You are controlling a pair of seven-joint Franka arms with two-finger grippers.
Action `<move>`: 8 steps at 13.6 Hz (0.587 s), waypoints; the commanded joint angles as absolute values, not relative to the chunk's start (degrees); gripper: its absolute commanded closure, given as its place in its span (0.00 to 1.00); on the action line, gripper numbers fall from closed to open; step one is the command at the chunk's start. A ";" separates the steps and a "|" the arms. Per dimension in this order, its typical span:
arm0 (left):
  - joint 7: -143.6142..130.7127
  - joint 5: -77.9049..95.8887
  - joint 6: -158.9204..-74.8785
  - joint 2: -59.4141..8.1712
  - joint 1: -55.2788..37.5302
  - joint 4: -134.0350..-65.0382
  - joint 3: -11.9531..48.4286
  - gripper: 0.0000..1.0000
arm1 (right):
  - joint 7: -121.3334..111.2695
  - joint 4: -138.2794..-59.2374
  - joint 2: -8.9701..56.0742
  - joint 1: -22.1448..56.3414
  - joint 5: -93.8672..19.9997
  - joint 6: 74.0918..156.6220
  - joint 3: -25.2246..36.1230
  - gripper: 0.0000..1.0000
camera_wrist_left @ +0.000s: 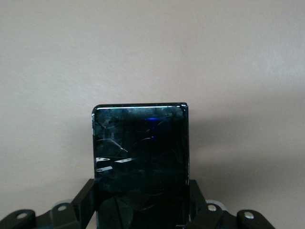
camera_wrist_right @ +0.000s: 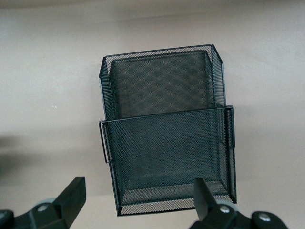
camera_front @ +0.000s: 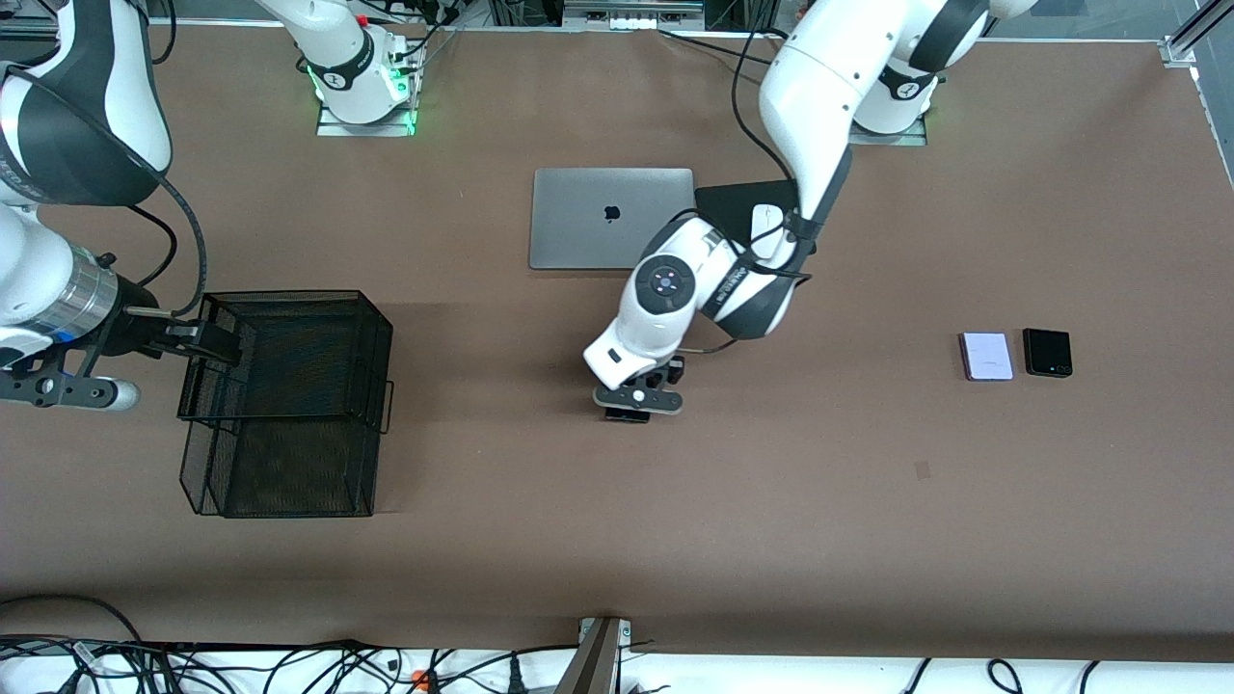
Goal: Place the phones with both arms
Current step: 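Carry the black phone to mid-table and release it with the left gripper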
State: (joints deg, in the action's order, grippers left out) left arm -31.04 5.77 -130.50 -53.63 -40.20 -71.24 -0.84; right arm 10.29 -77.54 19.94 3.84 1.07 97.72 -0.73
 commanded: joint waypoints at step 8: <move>-35.76 5.80 -133.42 -58.01 -44.29 -67.76 -4.83 0.00 | 10.81 -79.10 18.37 3.60 0.26 97.65 -0.97 0.00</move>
State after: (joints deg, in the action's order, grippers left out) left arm -33.85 5.77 -134.12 -57.47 -42.66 -69.84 -3.27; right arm 10.29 -77.55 19.94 3.84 1.07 97.71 -0.73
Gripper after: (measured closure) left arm 0.137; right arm 0.000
